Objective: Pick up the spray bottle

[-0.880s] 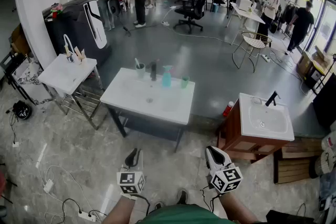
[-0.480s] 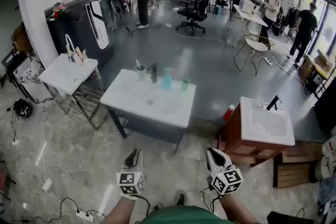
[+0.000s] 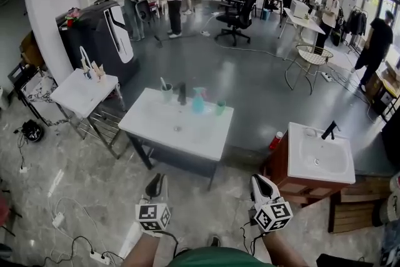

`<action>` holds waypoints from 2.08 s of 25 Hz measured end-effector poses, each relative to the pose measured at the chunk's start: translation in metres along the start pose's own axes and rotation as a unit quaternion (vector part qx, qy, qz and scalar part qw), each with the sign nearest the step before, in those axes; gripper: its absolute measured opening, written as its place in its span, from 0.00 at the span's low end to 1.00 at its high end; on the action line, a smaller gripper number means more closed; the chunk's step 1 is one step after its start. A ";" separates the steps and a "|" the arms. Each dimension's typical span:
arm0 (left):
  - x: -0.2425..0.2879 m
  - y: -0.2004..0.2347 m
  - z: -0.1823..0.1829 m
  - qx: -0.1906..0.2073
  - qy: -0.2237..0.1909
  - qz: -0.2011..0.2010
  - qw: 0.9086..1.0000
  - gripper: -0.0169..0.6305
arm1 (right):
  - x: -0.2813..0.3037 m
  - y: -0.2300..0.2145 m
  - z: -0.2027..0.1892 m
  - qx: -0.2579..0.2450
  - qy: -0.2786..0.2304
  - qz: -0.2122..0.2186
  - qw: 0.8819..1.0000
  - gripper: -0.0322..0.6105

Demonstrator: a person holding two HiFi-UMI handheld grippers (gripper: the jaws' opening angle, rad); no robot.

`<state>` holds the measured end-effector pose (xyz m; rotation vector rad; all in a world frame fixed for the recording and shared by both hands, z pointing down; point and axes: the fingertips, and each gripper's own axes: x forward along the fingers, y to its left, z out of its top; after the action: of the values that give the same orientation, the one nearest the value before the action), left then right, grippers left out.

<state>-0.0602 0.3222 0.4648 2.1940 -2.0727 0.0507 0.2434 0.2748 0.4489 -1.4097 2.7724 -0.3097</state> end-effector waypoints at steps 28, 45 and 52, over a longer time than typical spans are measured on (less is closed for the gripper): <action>0.155 0.068 0.096 0.011 -0.082 0.010 0.996 0.29 | 0.196 -0.040 0.096 -0.083 -0.093 0.039 0.991 0.21; 0.273 0.267 0.086 -0.045 -0.060 -0.012 0.997 0.29 | 0.382 0.026 0.063 -0.051 -0.035 -0.003 0.998 0.21; 0.312 0.285 0.072 -0.056 -0.043 -0.026 0.997 0.28 | 0.422 0.026 0.050 -0.046 -0.016 -0.008 0.999 0.21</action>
<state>-0.3296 -0.0111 0.4462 2.2193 -2.0060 -0.1626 -0.0224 -0.0574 0.4270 -1.4442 2.7843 -0.1591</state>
